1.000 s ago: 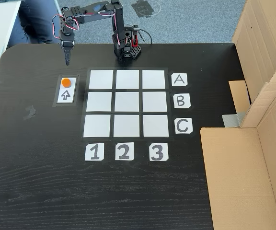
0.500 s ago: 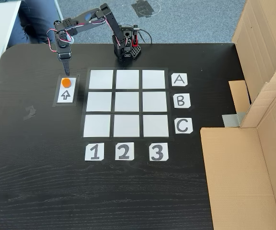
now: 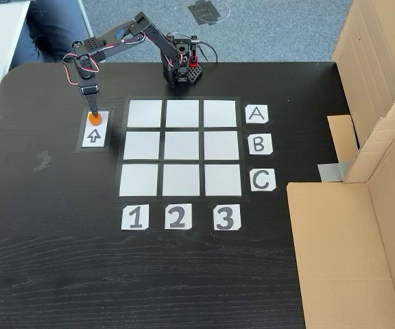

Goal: Pick up the round, orange token and place it in the grid on square A1.

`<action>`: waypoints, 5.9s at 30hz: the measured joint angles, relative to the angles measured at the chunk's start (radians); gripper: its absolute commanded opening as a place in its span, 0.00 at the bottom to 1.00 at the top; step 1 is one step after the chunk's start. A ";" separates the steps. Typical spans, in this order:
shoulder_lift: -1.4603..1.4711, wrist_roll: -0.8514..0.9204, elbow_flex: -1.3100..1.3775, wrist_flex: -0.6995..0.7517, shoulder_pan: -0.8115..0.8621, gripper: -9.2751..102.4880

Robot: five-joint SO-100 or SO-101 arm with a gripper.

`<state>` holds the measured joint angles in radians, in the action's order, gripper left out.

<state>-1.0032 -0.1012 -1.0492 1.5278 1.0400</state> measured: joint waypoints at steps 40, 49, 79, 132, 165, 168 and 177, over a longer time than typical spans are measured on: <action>0.164 0.000 0.100 -0.021 -0.052 0.37; 0.176 0.000 0.106 -0.021 -0.055 0.35; 0.193 0.000 0.132 -0.021 -0.064 0.25; -0.752 0.000 -0.347 0.002 0.097 0.08; -1.150 0.011 -1.273 -0.172 -0.206 0.08; -1.101 0.011 -1.278 -0.206 -0.252 0.08; -0.953 0.011 -1.278 -0.301 -0.302 0.08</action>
<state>-1.9558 -0.0905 -2.3270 1.2272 0.7378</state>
